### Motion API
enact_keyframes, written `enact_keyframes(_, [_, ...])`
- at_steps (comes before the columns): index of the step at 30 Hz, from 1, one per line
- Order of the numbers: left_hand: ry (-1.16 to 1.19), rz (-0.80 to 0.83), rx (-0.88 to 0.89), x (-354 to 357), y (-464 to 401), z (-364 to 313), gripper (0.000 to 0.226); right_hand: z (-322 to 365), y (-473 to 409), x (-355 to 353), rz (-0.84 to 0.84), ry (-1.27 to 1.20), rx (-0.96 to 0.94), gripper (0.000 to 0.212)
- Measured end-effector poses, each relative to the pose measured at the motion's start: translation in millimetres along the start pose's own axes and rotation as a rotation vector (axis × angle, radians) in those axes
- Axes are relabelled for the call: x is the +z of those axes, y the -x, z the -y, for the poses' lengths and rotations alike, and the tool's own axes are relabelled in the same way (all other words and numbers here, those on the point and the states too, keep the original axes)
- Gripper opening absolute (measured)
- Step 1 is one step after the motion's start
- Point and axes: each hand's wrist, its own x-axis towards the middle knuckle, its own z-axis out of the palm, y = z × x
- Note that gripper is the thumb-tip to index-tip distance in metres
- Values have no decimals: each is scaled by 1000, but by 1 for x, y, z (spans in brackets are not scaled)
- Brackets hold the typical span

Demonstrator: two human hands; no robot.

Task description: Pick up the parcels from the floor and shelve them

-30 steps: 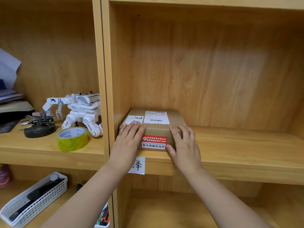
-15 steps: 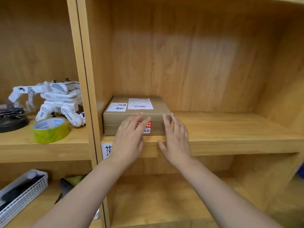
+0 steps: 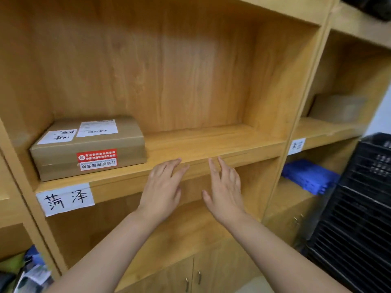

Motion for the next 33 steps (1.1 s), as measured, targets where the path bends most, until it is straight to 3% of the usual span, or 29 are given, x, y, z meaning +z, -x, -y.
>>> enact_keyframes(14, [253, 75, 288, 27, -37, -267, 62, -190, 153, -156, -147, 193, 373, 88])
enact_keyframes(25, [551, 192, 470, 38, 1, -501, 62, -293, 331, -287, -149, 382, 670, 81])
enact_keyframes(33, [744, 312, 750, 32, 41, -673, 66, -339, 463, -380, -171, 554, 971, 80])
